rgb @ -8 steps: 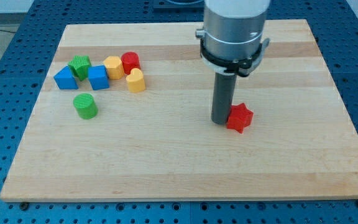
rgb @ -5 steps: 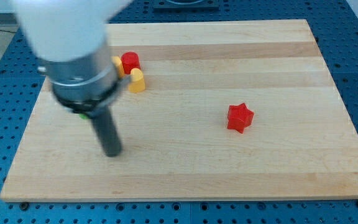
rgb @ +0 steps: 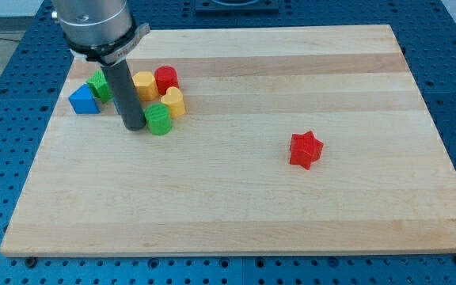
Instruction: Move the green circle above the red star
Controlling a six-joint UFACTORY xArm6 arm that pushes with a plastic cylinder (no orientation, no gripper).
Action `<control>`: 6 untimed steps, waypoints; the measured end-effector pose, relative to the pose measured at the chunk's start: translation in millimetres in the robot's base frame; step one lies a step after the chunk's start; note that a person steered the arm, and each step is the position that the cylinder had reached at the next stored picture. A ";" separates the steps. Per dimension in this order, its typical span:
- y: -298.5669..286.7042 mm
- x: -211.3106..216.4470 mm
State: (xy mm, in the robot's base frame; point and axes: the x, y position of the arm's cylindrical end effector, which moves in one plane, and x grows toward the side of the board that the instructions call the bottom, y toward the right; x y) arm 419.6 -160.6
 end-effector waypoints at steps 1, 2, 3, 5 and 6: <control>35.0 -4.0; 79.9 -4.1; 123.8 -3.1; 154.3 2.8; 146.0 13.5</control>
State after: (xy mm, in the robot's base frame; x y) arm 433.1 -14.6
